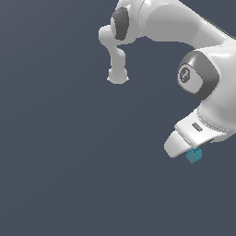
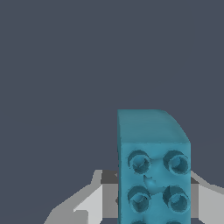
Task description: Pick up the object and move it to a goal position.
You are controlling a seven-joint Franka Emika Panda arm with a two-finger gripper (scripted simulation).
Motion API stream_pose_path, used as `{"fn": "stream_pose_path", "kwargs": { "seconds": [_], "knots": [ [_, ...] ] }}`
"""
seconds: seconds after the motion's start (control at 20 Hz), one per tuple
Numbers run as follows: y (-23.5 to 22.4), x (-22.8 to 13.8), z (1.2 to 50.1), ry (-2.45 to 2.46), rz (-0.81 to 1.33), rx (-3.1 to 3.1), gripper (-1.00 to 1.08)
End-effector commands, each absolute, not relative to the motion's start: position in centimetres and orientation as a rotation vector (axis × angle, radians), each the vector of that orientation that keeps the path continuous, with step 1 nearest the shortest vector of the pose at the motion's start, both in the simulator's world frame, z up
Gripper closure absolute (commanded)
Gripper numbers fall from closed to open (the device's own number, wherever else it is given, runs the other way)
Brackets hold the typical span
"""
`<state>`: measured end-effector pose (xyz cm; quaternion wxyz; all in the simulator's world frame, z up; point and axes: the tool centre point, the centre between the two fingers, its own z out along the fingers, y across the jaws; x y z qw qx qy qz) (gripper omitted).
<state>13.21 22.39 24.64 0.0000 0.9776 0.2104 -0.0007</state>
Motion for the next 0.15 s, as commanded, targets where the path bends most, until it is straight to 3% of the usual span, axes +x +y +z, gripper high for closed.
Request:
{"fn": "stream_pose_path", "kwargs": {
  "seconds": [0.0, 0.1],
  "knots": [
    [22.44, 13.31, 24.80, 0.661, 0.000, 3.071, 1.08],
    [22.44, 13.33, 24.81, 0.661, 0.000, 3.071, 1.08]
  ]
}}
